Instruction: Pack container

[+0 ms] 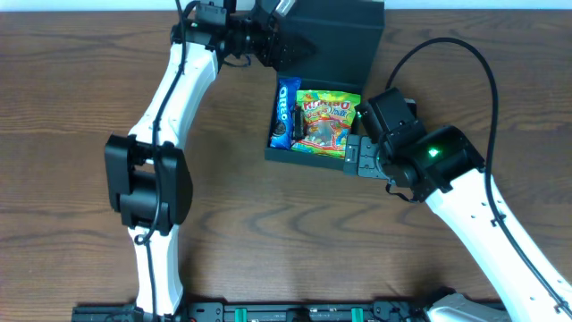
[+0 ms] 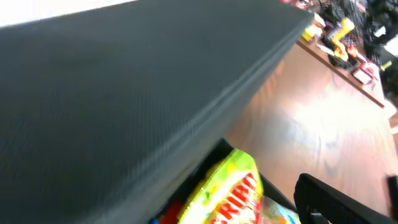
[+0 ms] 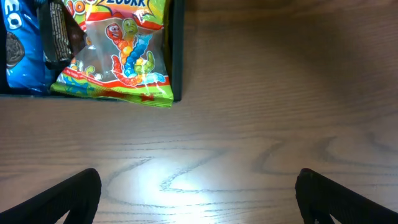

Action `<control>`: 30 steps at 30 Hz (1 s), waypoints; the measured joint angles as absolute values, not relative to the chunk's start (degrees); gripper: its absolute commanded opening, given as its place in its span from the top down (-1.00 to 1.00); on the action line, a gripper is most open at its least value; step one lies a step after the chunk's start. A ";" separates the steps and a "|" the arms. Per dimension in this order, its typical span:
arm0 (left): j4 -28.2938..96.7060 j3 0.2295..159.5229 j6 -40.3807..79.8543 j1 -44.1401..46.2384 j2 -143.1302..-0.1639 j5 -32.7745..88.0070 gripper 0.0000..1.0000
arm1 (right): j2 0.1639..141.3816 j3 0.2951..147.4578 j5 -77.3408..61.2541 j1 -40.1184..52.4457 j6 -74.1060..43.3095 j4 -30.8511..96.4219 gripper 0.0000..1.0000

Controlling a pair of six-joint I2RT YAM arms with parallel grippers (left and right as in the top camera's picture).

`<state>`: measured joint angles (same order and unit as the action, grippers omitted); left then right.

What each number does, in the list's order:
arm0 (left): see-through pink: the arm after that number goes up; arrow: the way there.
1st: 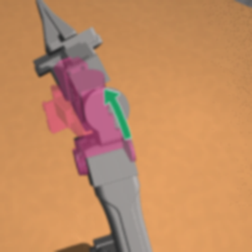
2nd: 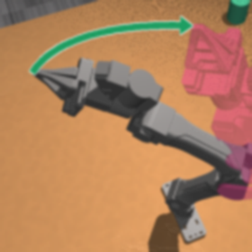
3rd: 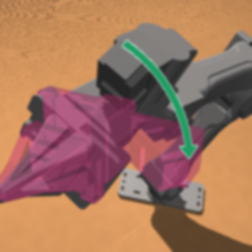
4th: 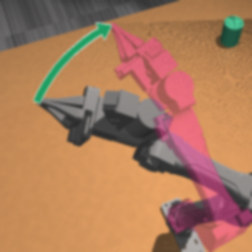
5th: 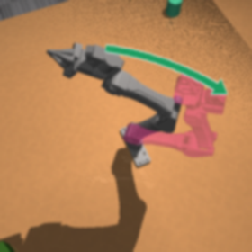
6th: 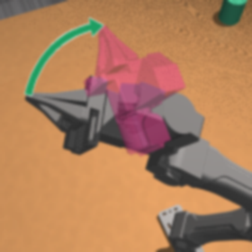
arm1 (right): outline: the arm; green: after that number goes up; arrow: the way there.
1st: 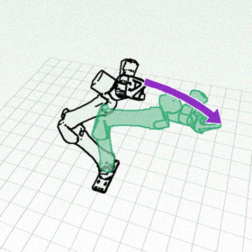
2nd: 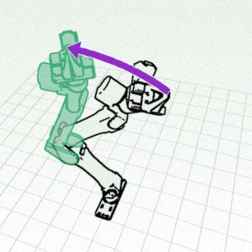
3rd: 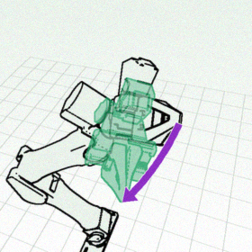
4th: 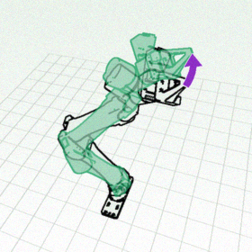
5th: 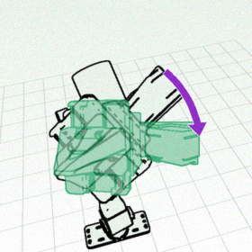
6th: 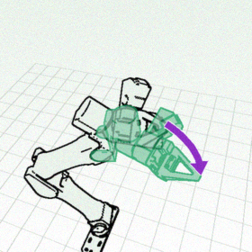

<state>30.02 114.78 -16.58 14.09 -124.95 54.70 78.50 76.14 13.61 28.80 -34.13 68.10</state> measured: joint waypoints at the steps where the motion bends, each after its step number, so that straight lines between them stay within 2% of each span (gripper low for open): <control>1: 31.90 114.80 -17.28 14.13 -124.68 54.76 -0.91 | 78.50 76.14 13.61 28.80 -34.11 68.10 -0.99; 9: 53.60 114.78 -27.31 14.15 -119.92 54.15 -0.91 | 78.50 76.14 13.78 28.80 -34.13 68.10 -0.98; 13: 59.20 114.78 -29.39 14.15 -114.45 51.18 -0.91 | 78.50 76.14 13.87 28.80 -34.04 67.96 -0.99; 17: 62.54 114.80 -26.79 14.15 -110.43 43.20 -0.92 | 78.52 76.14 13.85 28.80 -33.36 67.44 -0.99; 25: 80.20 114.67 -23.07 14.17 -100.99 29.78 -0.92 | 79.44 76.09 13.52 28.80 -32.34 61.36 -0.99; 30: 81.25 109.10 -21.58 14.17 -92.12 24.08 -0.91 | 85.41 76.09 10.61 28.80 -30.04 55.68 -0.99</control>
<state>81.25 109.10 -21.58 14.17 -92.12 24.08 85.41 76.09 10.61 28.80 -30.04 55.68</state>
